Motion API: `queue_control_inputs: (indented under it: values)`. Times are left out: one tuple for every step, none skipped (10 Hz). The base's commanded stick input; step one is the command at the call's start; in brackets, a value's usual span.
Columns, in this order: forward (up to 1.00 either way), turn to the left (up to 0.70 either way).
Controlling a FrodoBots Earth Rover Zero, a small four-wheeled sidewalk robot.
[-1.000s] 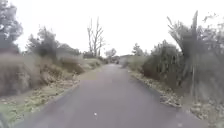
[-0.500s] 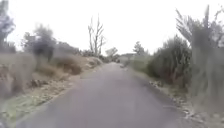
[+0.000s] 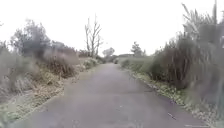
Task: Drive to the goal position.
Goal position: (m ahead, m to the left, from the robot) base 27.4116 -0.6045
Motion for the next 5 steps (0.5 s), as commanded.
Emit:
queue_control_inputs:
  values:
    - [1.0, 0.0]
    - [1.0, 0.0]
    - [1.0, 0.0]
    - [1.0, 0.0]
    - [1.0, 0.0]
